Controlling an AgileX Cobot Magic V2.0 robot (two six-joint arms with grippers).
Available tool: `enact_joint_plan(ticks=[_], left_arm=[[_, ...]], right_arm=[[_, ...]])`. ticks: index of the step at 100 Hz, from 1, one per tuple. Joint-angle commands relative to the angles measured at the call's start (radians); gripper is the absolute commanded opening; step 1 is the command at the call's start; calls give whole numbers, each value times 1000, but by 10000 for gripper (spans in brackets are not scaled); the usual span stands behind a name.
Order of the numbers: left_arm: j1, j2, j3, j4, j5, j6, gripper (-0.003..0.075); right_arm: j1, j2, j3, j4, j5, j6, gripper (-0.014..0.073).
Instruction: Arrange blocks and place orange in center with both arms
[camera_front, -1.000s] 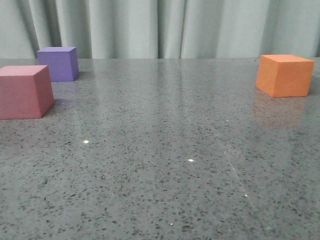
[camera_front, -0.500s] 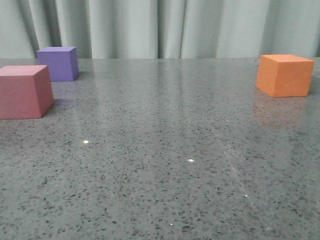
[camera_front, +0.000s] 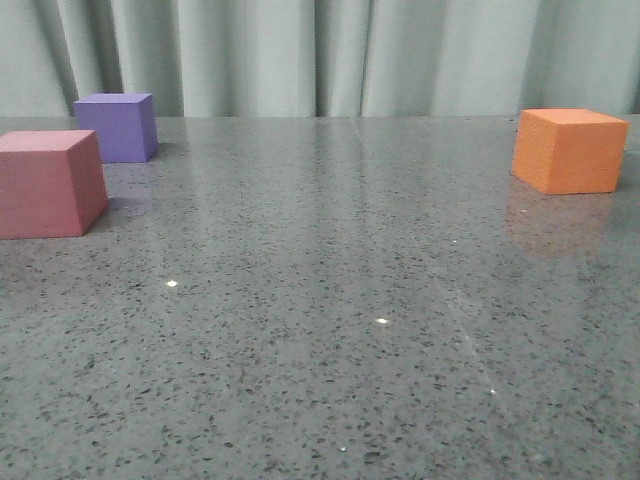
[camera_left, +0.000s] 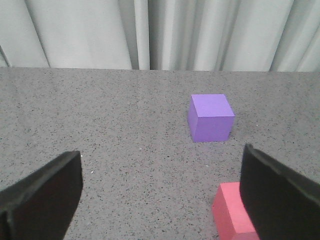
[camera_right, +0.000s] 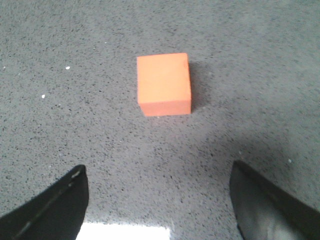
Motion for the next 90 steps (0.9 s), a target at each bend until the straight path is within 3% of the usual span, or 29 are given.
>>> enact_joint_plan(ticks=[1,45,90], left_arm=[[0,5,-29,-12,-68,-8,599],[0,5,-29,-12,-68,-8,599],[0,5,-29,-12,-68,-8,599]], right_arm=[[8,72,-117,2,6,-13,580],[8,416,-377,0,118,-13,580],[8,537,-404,11,117,-13,580]])
